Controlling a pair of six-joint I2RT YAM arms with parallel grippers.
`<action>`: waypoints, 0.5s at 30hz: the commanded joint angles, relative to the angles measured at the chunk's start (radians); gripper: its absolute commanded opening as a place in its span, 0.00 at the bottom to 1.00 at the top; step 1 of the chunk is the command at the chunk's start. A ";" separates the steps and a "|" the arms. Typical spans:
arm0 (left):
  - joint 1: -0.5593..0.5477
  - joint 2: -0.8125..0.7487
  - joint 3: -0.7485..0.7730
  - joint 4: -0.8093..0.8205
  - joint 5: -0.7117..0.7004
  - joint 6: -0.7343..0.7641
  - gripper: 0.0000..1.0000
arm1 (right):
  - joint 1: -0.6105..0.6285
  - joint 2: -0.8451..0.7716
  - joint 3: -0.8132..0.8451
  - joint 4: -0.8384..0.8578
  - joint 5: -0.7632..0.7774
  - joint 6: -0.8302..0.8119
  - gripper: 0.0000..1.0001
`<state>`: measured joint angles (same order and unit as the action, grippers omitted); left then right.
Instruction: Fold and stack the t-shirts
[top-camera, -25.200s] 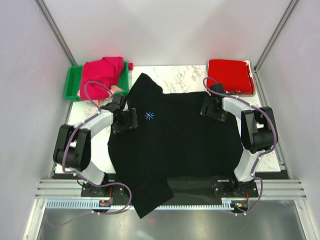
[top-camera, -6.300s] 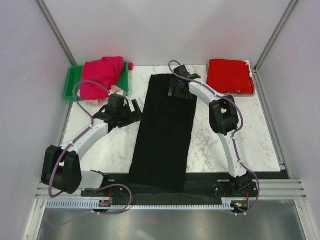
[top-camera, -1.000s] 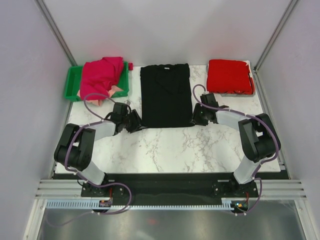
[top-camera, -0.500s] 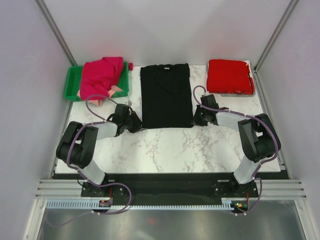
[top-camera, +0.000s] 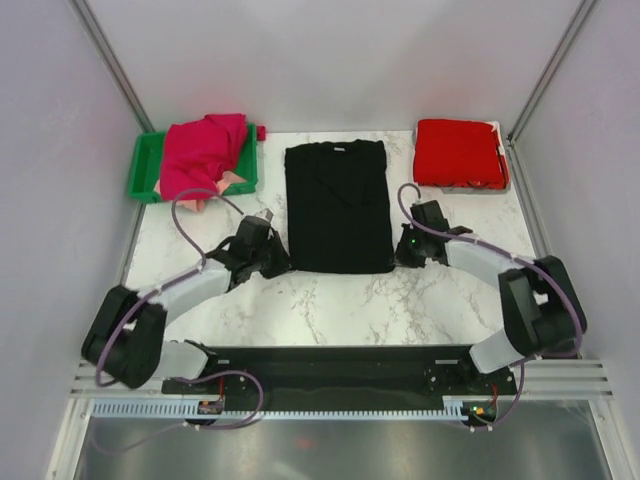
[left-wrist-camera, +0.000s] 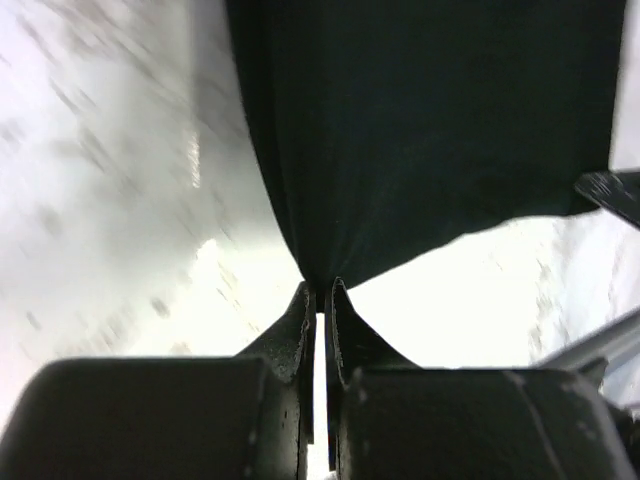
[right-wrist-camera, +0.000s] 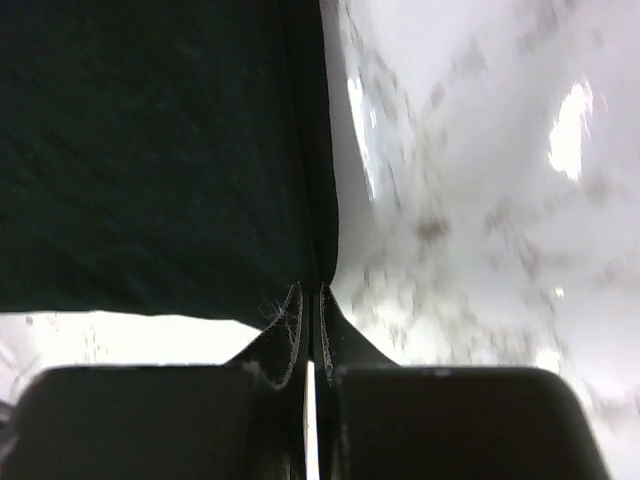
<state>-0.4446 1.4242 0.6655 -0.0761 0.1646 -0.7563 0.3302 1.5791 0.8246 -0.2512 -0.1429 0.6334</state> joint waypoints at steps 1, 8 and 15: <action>-0.126 -0.235 -0.036 -0.209 -0.123 -0.072 0.02 | 0.012 -0.174 -0.054 -0.153 -0.007 0.029 0.00; -0.347 -0.625 -0.057 -0.510 -0.229 -0.244 0.02 | 0.029 -0.606 -0.107 -0.455 0.016 0.072 0.00; -0.447 -0.676 0.095 -0.709 -0.333 -0.253 0.02 | 0.066 -0.748 0.010 -0.577 0.055 0.140 0.00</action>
<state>-0.8703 0.7403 0.6716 -0.6399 -0.0589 -0.9733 0.3847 0.8234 0.7555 -0.7433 -0.1482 0.7353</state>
